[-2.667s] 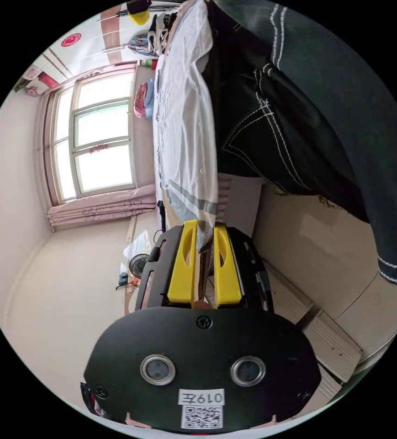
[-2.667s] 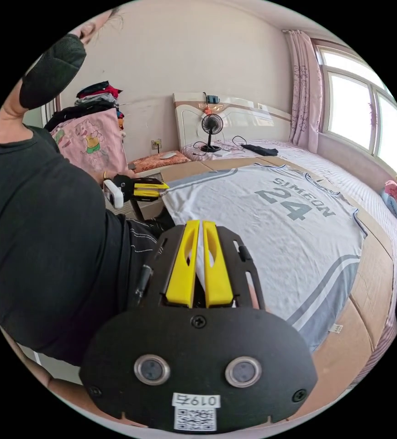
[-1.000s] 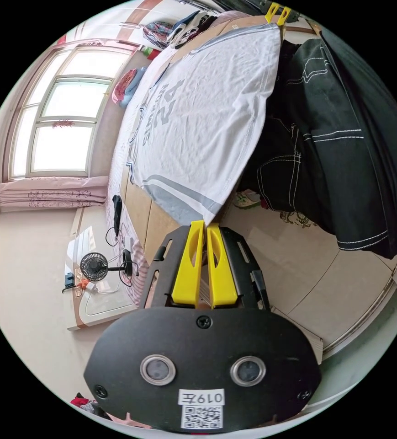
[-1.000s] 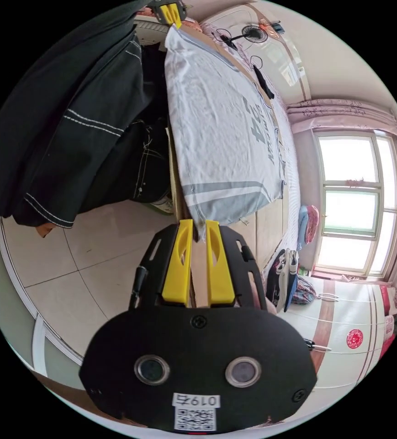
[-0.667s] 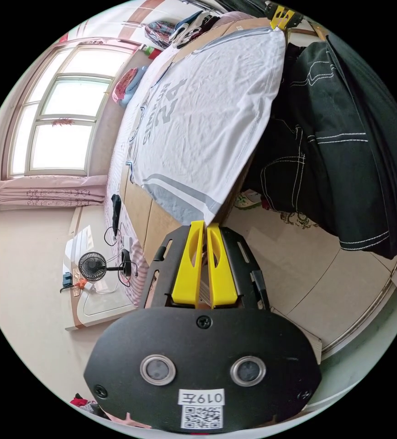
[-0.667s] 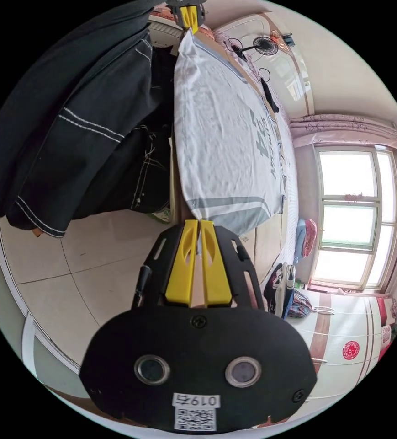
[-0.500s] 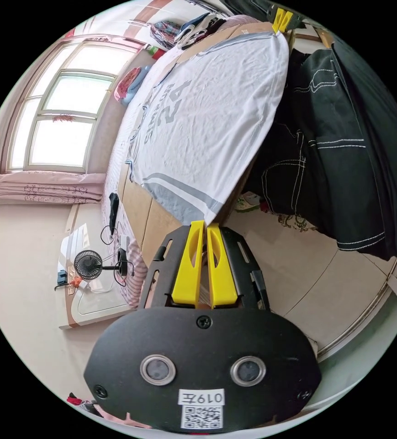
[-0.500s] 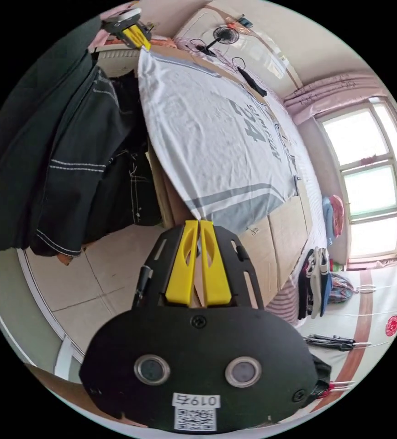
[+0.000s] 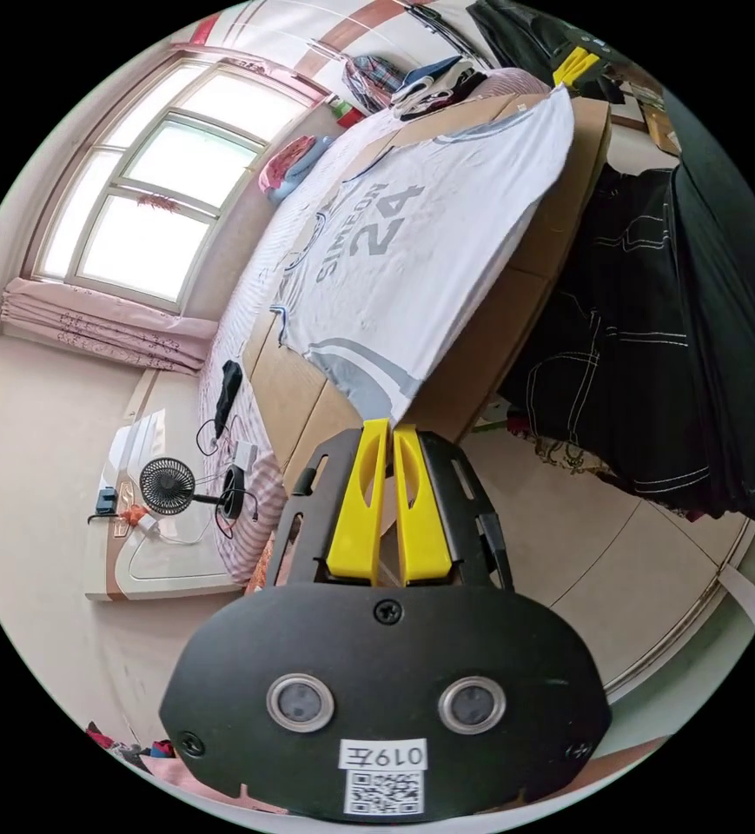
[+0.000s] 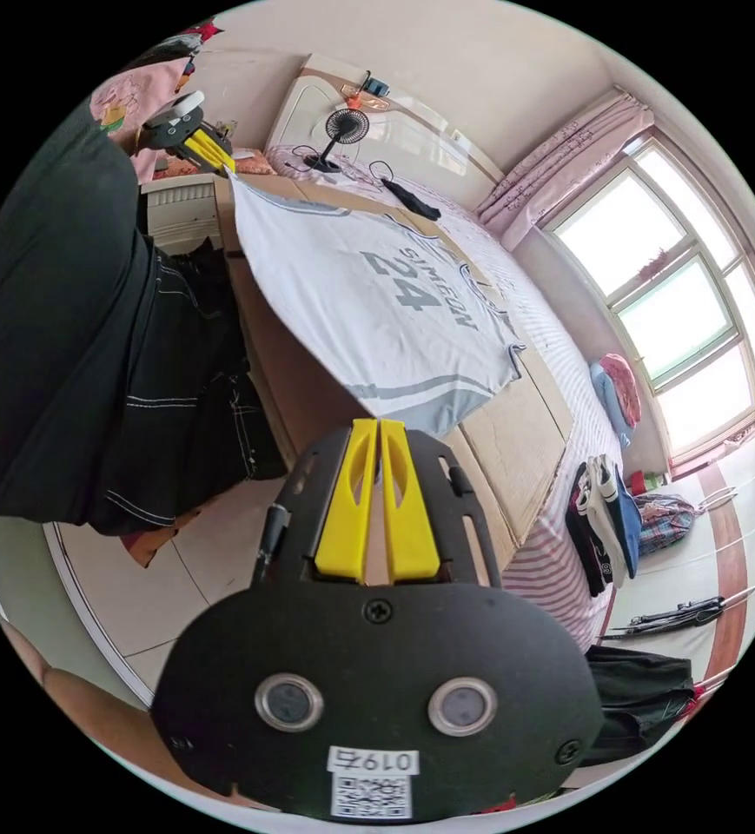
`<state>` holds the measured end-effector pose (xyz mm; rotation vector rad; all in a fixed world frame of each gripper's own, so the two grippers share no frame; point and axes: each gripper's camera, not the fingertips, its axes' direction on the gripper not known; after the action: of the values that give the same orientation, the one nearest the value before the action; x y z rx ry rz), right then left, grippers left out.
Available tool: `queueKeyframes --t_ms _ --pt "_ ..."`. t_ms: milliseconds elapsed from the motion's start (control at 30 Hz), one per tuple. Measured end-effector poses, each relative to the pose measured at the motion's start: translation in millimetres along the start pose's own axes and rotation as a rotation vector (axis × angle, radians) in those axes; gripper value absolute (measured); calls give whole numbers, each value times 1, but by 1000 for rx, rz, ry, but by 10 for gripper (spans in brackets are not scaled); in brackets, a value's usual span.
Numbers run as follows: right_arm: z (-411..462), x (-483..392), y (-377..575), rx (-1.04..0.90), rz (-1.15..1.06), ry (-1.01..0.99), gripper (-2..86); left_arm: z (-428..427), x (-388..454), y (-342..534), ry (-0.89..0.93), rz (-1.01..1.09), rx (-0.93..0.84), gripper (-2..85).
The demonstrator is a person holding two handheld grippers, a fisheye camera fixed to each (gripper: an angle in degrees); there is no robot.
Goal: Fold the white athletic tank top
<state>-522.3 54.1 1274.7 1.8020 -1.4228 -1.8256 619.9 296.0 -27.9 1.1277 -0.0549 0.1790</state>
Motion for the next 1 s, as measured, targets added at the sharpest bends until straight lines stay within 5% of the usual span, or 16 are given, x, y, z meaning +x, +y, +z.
queueKeyframes --t_ms 333,767,1000 --pt "-68 30 52 175 92 47 -10 -31 -62 28 -9 -112 125 6" --pt "-168 44 89 296 18 98 -10 -101 -137 29 3 14 141 7" --pt "-127 100 87 341 24 53 -10 -69 -206 -4 72 45 225 6"
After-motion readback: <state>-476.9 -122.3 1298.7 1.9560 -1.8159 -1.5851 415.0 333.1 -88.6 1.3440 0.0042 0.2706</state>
